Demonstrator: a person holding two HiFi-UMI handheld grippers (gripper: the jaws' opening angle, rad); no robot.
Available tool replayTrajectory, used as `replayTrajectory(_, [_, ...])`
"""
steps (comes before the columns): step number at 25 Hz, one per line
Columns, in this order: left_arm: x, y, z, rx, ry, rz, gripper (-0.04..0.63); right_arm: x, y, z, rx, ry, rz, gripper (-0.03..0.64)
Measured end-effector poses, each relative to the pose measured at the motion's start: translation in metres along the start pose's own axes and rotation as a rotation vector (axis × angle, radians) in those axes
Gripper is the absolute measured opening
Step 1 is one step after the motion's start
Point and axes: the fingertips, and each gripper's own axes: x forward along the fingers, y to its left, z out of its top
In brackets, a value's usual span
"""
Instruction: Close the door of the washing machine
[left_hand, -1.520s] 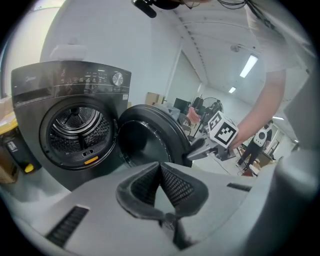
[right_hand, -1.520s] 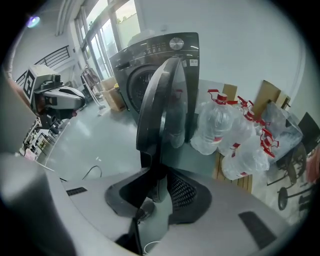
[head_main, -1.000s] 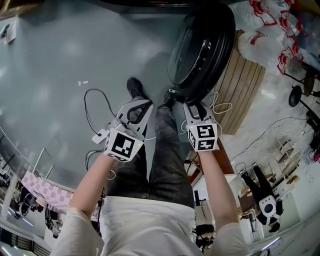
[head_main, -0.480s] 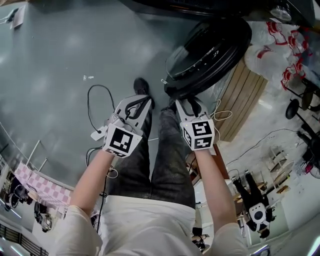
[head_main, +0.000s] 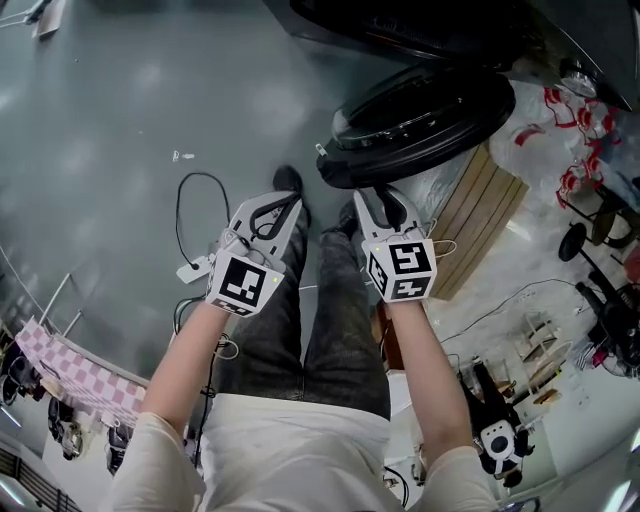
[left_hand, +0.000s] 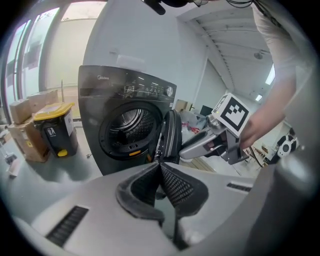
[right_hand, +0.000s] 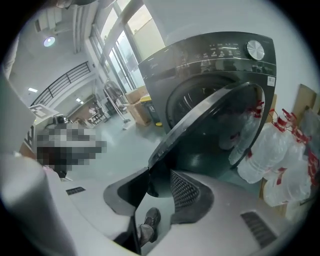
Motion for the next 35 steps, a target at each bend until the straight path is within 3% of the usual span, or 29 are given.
replayTrajectory(11, [-0.016,0.050,0.009,-0.067,-0.050,0.040,0.009,0.028,0.002,0.076,-0.070,-0.092,-0.047,0.120])
replayTrajectory(26, [-0.014,0.101,0.022,-0.070,-0.056,0.099,0.009,0.077,-0.025,0.169,-0.093,-0.224,-0.137,0.097])
replayTrajectory(35, [-0.010,0.114,0.069,-0.078,-0.106,0.107,0.009,0.094,-0.046,0.224,-0.053,-0.298,-0.206,0.097])
